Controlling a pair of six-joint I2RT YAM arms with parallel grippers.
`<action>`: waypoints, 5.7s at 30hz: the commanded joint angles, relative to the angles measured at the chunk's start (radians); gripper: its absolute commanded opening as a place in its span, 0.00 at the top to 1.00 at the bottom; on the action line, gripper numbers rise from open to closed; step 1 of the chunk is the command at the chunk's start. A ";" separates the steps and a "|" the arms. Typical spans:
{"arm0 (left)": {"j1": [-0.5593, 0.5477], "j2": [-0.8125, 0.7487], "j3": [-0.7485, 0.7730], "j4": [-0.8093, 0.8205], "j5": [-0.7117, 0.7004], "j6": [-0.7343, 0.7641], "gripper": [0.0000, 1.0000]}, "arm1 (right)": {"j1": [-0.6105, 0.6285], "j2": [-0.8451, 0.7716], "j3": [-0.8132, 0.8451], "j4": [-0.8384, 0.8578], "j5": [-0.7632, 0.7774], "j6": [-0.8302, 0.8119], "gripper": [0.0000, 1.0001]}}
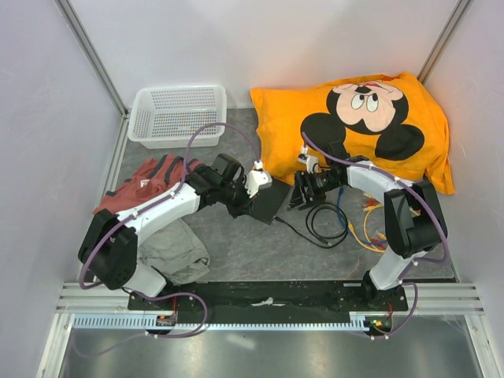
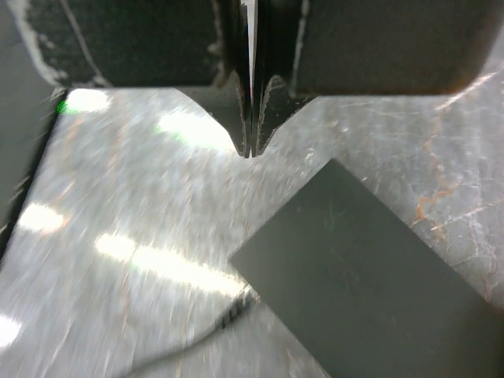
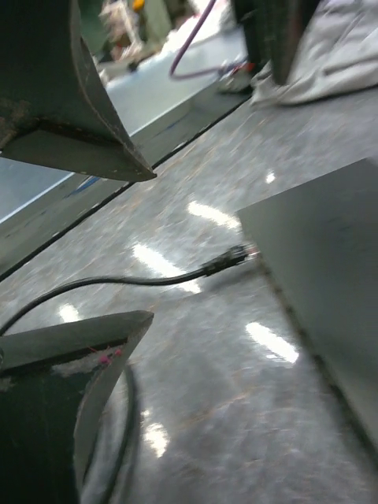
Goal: Pull the plug from the switch port
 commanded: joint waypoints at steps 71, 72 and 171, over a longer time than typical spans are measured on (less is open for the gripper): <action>0.024 0.285 0.093 0.119 -0.057 -0.340 0.98 | 0.062 0.367 -0.076 0.423 -0.111 0.248 0.59; 0.022 0.287 0.093 0.119 -0.055 -0.340 0.98 | 0.063 0.367 -0.074 0.423 -0.108 0.250 0.59; 0.014 0.238 0.131 0.182 -0.002 -0.324 0.99 | -0.582 -0.019 1.127 -0.479 0.235 -0.333 1.00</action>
